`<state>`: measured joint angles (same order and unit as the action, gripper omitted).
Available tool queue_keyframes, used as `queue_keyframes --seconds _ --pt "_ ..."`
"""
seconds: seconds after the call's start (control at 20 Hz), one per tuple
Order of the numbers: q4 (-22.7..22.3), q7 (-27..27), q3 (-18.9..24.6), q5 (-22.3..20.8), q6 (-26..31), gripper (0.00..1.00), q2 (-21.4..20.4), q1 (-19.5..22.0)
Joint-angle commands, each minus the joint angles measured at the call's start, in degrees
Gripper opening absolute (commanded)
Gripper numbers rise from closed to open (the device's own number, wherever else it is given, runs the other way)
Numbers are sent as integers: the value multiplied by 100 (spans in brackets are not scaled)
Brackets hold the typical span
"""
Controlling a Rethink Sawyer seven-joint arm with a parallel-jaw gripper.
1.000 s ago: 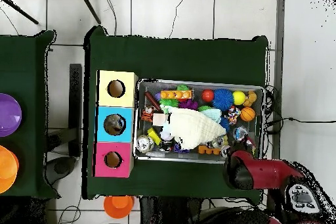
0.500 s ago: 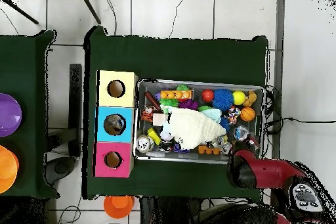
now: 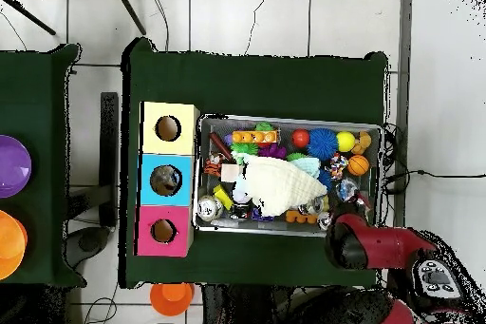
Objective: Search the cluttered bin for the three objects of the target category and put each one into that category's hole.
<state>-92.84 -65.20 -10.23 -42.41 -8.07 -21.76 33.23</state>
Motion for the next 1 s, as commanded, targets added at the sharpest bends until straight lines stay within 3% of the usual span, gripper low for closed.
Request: queue_keyframes --seconds 0.05,0.2,0.25,1.0 --pt "178 -892 203 -37 -425 100 175 -182" --pt "170 -880 178 -59 -454 100 152 -203" --pt "143 -880 305 -129 -410 0 119 -94" --pt "109 -836 322 -171 -327 0 54 -138"
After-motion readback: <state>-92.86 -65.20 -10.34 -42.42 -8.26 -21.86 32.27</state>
